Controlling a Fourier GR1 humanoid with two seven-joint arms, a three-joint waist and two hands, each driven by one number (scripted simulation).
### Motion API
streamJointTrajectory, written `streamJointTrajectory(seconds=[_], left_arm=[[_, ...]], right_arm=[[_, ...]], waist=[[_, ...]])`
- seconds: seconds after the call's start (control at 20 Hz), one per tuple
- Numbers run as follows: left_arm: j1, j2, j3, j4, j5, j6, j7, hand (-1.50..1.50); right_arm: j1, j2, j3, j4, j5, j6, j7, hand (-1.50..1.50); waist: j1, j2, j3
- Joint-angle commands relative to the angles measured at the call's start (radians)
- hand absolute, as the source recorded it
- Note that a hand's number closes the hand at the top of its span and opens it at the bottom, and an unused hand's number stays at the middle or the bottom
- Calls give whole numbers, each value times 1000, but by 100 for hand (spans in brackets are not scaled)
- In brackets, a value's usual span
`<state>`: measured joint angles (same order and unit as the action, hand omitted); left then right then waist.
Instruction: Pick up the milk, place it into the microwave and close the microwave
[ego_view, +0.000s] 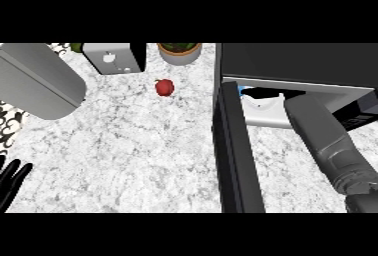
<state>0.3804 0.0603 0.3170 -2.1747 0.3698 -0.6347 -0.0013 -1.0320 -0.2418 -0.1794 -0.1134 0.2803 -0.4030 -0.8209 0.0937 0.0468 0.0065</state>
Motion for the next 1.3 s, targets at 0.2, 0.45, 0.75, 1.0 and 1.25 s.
streamJointTrajectory(seconds=[0.2,0.45,0.75,1.0,1.25], left_arm=[[-43,-51,-106,22,-76,3,18,-150],[-37,-60,-199,2,-105,19,42,150],[-21,-60,-273,-49,-115,61,84,150],[-13,-60,-385,-59,-146,129,125,150],[41,-60,-544,-29,-287,163,51,150]], right_arm=[[45,21,-77,4,-84,207,-66,-150],[134,18,-107,8,-123,356,-120,-150],[211,1,-122,-20,-160,552,-126,-150],[347,54,-93,-77,-153,569,-210,-150],[461,44,-65,-158,-147,582,-219,-150]], waist=[[-37,-19,-3],[-58,-28,-4],[-84,-44,-6],[-104,-52,-7],[-105,-55,-7]])
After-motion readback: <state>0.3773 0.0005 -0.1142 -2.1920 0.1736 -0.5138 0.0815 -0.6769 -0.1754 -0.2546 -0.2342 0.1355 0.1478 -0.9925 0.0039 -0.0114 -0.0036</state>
